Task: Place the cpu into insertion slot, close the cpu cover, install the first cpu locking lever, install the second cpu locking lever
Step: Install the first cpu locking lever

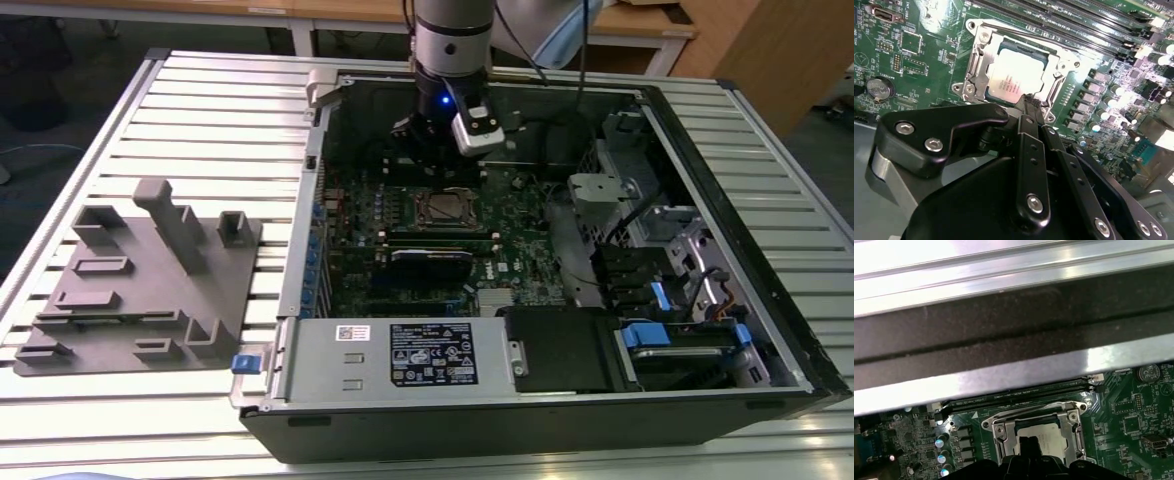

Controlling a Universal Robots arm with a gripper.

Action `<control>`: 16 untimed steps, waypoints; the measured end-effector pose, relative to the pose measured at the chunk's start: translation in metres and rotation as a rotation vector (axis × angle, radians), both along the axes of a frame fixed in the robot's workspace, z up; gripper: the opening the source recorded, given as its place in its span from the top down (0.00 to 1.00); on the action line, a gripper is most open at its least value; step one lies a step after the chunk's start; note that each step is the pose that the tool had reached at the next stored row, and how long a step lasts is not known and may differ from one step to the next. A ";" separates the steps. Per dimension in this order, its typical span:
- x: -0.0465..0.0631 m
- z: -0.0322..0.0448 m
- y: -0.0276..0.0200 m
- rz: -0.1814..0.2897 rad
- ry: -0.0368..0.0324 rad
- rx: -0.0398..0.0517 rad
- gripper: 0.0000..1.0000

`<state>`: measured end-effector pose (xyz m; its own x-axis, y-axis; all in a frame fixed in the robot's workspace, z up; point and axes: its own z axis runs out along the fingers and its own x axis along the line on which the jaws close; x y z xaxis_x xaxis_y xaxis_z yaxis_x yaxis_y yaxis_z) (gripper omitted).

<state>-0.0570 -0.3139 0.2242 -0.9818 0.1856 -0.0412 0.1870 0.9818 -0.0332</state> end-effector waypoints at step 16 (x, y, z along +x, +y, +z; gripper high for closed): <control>0.007 -0.0001 -0.0120 0.000 0.0002 0.0538 0.89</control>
<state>-0.0495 -0.3259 0.2242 -0.9818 0.1873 -0.0310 0.1868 0.9822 0.0196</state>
